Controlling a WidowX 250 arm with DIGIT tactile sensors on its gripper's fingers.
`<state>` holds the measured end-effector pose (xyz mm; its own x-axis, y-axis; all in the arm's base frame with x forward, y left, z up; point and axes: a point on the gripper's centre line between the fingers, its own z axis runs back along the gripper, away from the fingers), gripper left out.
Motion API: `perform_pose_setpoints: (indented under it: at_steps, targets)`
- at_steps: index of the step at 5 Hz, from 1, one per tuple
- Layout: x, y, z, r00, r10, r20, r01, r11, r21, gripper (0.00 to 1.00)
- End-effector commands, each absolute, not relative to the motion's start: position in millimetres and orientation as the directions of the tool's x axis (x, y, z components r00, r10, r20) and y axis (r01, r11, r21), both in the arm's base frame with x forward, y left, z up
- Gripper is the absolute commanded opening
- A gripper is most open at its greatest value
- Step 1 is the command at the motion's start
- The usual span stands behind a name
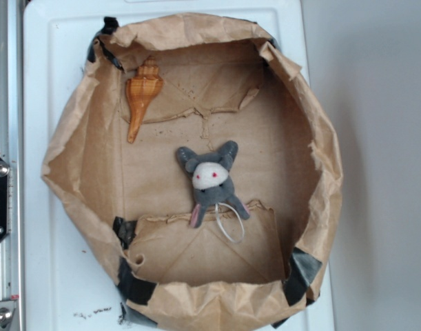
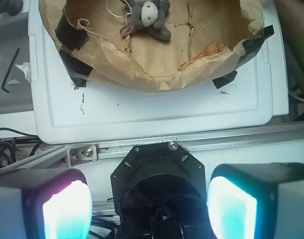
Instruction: Grab the shell.
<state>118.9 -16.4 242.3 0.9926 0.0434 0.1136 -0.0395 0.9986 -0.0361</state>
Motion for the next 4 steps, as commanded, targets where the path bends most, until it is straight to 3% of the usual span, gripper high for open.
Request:
perform_pose_setpoints:
  at_steps: [1,3,4]
  targets:
    - [119,-16,242,0.993,0.043,0.114,-0.039,0.999,-0.036,1.00]
    - [217,-1,229,0.948,0.226,0.224,-0.217,0.974,-0.064,1.00]
    - [242,14,221,0.890,0.363,0.277,-0.349,0.932,-0.097,1.00]
